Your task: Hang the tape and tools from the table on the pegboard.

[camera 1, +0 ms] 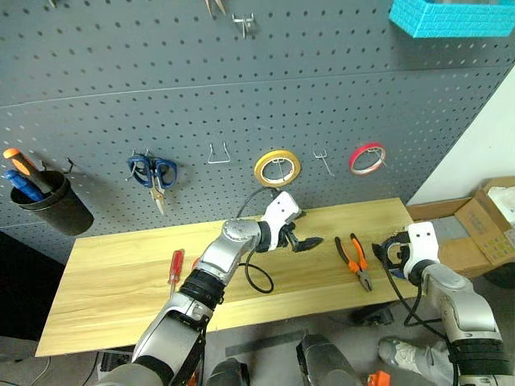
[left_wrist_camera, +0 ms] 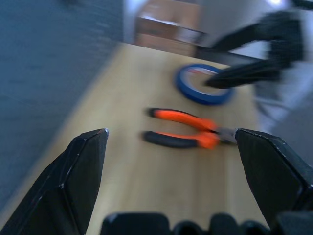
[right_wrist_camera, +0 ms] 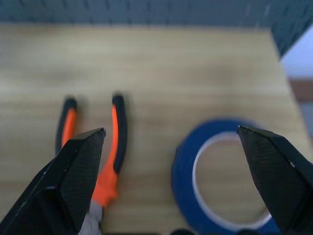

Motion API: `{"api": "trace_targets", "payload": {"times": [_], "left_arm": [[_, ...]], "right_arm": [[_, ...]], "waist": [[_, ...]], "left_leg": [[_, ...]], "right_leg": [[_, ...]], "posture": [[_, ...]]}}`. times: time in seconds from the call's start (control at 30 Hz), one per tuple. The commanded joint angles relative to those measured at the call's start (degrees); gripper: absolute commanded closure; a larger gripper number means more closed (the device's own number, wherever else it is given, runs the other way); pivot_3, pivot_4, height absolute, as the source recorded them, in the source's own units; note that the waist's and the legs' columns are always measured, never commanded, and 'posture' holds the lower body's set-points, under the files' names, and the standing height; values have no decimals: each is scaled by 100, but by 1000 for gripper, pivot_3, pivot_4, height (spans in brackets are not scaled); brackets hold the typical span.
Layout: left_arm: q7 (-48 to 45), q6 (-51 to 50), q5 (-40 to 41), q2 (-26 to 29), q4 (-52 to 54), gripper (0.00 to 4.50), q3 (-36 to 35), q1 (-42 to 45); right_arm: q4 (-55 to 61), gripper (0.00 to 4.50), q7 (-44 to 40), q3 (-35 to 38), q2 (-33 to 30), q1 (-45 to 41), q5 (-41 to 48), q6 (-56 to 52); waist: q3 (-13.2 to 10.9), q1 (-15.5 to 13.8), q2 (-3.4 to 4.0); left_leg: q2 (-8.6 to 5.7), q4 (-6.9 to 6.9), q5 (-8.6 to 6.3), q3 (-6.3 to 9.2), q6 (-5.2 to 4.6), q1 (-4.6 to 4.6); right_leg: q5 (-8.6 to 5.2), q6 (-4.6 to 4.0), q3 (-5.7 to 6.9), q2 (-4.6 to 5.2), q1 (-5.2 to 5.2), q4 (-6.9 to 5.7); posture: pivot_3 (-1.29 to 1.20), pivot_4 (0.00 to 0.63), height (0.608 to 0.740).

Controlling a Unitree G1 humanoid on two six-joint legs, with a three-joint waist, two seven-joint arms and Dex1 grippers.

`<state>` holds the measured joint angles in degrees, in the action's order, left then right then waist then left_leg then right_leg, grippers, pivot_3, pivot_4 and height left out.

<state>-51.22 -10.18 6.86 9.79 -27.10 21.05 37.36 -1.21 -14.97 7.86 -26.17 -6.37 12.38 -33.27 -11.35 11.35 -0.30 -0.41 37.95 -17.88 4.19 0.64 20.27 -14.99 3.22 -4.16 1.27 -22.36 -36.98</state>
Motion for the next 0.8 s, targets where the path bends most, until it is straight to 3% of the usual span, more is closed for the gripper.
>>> {"api": "trace_targets", "payload": {"times": [0.03, 0.2, 0.33, 0.47, 0.8], "left_arm": [[-457, 877, -403, -132, -462, 67, 372, 317], [-942, 1554, -607, -246, -927, 67, 518, 474], [-1006, 1881, -742, -443, -1376, 67, 483, 713], [-987, 2089, -808, -565, -1701, 67, 399, 893], [-1001, 1963, -774, -774, -1492, 67, 317, 774]], "right_arm": [[193, 0, 40, 157, 65, -138, 109, -369], [-25, 0, 72, 133, 133, -183, 6, -427], [-461, 0, 51, 194, -1, -369, -124, -291], [-673, 0, 14, 221, -102, -478, -176, -219], [-1268, 0, -149, 418, -9, -695, -34, -197]], "waist": [[-85, -3, -9], [-305, -7, -13], [-431, -6, -21], [-536, -9, -28], [-640, -7, -42]], "left_leg": [[-2, 5, 0, 2, 0, -2], [-6, 13, 0, 7, 0, 9], [-5, 20, 1, 3, 1, 67], [-5, 23, 1, 1, 1, 74], [-3, 20, 1, 0, 1, 75]], "right_leg": [[0, 2, 2, 2, -3, 0], [5, 14, 3, 10, -7, 1], [6, 13, 0, 11, -76, -17], [7, 14, 0, 15, -83, -19], [7, 15, -1, 16, -85, -19]], "posture": [[-322, 271, 740], [-318, 313, 740], [-310, 338, 740], [-302, 348, 740], [-283, 354, 740]]}}
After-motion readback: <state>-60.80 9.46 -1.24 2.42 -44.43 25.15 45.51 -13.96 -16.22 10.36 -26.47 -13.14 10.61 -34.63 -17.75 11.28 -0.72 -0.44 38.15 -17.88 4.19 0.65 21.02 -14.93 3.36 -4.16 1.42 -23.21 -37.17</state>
